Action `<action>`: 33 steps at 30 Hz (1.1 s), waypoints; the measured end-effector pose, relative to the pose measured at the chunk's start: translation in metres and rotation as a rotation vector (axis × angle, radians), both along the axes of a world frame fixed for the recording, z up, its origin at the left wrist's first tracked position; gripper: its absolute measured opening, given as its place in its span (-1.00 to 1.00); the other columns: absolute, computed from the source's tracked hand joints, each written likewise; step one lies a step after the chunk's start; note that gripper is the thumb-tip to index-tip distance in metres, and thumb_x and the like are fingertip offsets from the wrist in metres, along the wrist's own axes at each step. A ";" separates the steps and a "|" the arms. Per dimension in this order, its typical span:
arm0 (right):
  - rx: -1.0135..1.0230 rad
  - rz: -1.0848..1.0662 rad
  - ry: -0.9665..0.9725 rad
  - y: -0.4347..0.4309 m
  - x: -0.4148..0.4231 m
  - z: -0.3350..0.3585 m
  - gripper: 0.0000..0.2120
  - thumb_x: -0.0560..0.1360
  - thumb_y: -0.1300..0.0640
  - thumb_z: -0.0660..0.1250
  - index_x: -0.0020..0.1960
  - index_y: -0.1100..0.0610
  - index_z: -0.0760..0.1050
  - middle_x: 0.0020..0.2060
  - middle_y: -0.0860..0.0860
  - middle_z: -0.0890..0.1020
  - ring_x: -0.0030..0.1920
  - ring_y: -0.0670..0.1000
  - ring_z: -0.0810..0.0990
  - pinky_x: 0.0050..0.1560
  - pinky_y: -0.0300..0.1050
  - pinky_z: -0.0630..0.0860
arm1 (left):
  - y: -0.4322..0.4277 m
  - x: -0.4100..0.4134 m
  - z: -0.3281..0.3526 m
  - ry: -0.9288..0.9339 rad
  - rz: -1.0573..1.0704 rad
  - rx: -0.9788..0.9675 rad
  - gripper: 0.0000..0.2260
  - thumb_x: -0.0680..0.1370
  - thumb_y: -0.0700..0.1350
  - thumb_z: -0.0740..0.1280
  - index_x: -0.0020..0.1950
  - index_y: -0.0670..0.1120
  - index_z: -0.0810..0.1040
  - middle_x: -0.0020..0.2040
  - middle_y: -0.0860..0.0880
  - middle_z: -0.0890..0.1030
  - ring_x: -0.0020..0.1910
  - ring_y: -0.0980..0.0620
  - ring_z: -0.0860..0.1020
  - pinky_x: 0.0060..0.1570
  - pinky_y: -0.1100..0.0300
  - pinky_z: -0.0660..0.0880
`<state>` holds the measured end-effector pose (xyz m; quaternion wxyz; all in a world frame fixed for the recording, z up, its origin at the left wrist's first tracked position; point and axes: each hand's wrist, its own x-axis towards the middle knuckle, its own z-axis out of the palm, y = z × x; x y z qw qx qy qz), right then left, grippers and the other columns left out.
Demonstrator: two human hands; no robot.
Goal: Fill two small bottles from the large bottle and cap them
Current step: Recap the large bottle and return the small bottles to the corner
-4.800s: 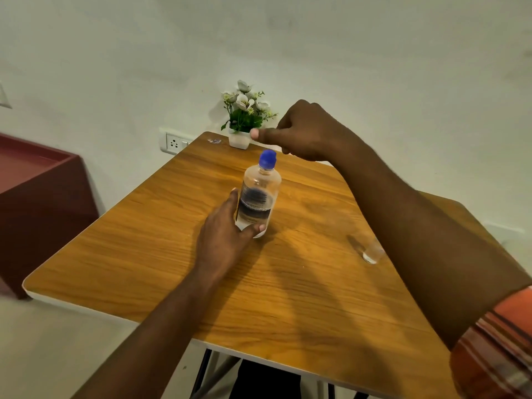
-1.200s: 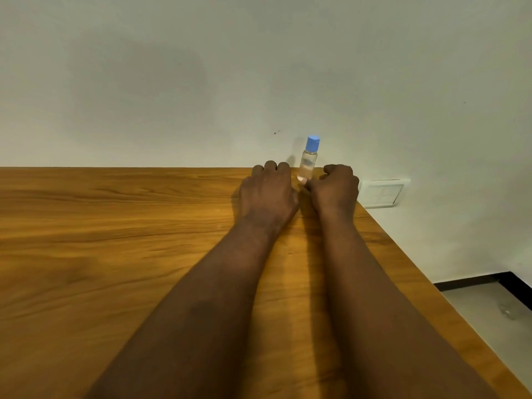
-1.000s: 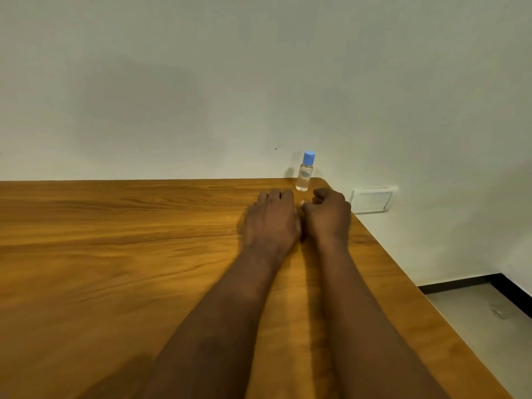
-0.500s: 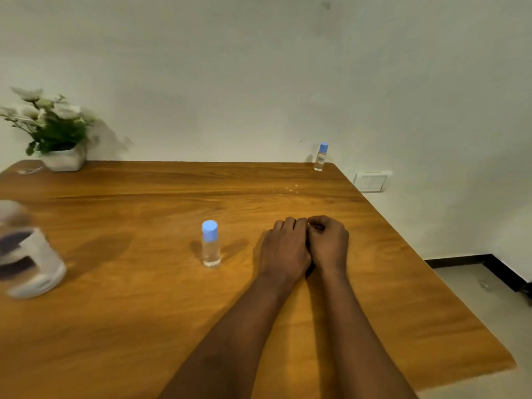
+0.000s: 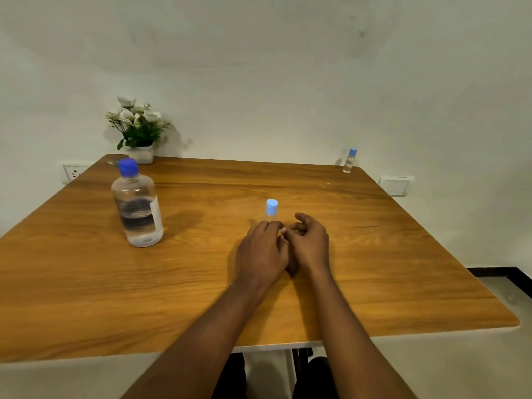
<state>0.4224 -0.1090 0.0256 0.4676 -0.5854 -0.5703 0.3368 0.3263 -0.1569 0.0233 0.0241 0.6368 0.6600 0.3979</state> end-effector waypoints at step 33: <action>0.112 -0.204 -0.114 0.046 0.062 -0.004 -0.74 0.43 0.12 0.44 0.11 0.13 0.62 -0.02 0.02 0.70 -0.03 0.01 0.64 -0.05 -0.10 0.51 | 0.069 0.047 0.012 -0.008 -0.033 -0.075 -0.63 0.55 -0.05 0.25 0.36 -0.04 0.42 0.23 -0.02 0.53 0.22 -0.02 0.46 0.10 0.06 0.48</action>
